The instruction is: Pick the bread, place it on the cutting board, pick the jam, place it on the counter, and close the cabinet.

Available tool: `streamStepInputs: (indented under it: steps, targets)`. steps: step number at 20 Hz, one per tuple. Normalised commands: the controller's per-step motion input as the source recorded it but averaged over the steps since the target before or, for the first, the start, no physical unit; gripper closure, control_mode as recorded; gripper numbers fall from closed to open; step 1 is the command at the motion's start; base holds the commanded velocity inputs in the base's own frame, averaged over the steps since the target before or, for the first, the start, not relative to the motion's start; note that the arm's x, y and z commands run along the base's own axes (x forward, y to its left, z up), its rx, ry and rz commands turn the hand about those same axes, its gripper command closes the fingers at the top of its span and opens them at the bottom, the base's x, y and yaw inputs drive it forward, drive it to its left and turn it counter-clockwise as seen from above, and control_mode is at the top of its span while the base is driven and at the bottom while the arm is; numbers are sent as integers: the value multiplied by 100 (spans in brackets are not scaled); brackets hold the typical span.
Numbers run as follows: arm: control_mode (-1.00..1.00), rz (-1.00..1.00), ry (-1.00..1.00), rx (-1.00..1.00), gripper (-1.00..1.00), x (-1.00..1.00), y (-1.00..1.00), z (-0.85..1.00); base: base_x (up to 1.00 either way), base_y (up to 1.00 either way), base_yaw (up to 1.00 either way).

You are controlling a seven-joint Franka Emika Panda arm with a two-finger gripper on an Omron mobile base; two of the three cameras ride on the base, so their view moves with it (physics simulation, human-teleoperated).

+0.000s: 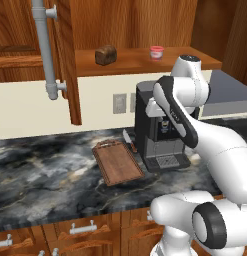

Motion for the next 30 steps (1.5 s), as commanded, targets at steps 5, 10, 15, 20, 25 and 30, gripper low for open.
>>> streamStepInputs:
  steps: [5,10,15,20,25,30]
  targets:
    - [-100,0,0,1,-100,0,0,-1,0,0,0]
    - [-100,0,0,0,-100,0,0,0,0,0,0]
    - [-100,0,0,0,-100,0,0,0,0,0,0]
    - [-100,0,0,0,-100,0,0,0,0,0,0]
    - [-100,0,0,0,-100,0,0,0,0,0,0]
    - [-100,0,-10,0,-100,-6,0,21,0,0,0]
